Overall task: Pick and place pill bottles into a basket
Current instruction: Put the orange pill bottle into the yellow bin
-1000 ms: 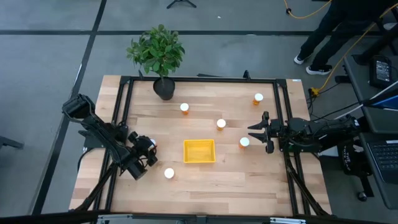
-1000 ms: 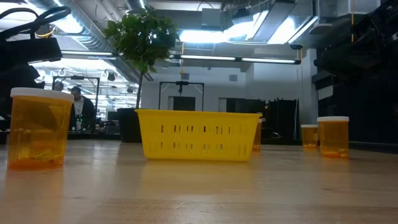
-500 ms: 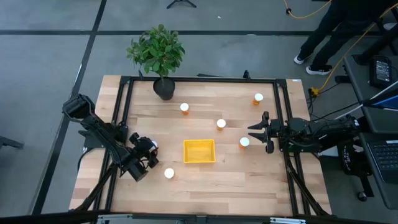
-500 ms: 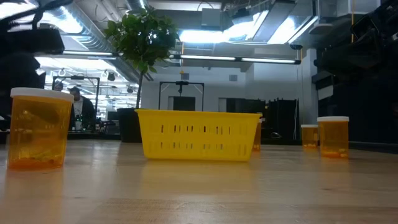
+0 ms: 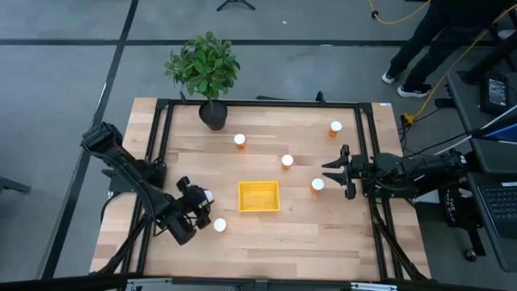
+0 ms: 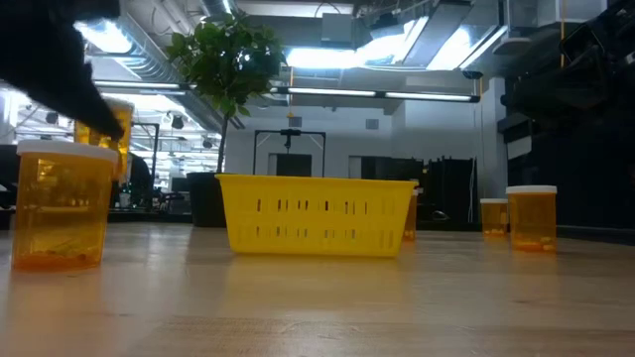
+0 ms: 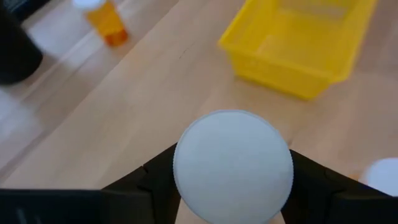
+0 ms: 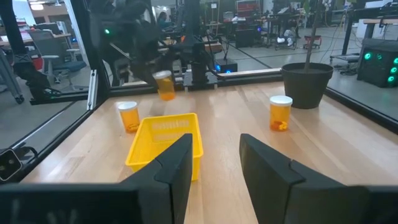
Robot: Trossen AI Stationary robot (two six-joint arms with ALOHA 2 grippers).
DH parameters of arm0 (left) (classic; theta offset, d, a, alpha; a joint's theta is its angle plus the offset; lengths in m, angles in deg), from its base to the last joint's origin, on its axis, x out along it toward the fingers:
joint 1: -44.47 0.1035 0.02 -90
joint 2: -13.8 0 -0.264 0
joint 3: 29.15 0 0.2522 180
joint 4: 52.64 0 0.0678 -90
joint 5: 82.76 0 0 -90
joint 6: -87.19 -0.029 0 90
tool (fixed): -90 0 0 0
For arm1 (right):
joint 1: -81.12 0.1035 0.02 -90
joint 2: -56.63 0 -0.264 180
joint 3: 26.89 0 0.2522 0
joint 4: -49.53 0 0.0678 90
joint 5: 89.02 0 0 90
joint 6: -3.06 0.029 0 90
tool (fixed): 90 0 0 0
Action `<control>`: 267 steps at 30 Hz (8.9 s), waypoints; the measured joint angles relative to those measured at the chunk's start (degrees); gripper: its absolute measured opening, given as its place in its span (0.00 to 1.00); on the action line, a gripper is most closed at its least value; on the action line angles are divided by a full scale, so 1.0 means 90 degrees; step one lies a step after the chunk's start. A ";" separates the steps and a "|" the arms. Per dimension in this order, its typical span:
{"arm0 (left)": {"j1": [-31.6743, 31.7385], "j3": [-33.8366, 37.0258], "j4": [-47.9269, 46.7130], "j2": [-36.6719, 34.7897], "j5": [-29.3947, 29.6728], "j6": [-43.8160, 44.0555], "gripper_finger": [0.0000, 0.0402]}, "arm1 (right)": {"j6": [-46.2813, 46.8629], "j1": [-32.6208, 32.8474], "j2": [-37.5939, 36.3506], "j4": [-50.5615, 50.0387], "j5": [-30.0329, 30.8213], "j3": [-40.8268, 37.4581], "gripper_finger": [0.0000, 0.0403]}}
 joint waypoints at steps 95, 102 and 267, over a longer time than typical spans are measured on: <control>0.3582 -0.0491 0.5090 0.1267 -0.4266 -0.7077 0.50 | 0.0479 0.0016 0.0000 -0.0050 -0.0346 0.0000 0.34; 0.3743 -0.0148 0.5301 0.1242 -0.4300 -0.6919 0.51 | 0.0477 0.0016 0.0000 -0.0049 -0.0345 0.0000 0.34; 0.2785 -0.0708 0.3211 0.0289 -0.1708 -0.8130 0.60 | 0.0329 0.0017 0.0002 -0.0051 -0.0340 0.0000 0.34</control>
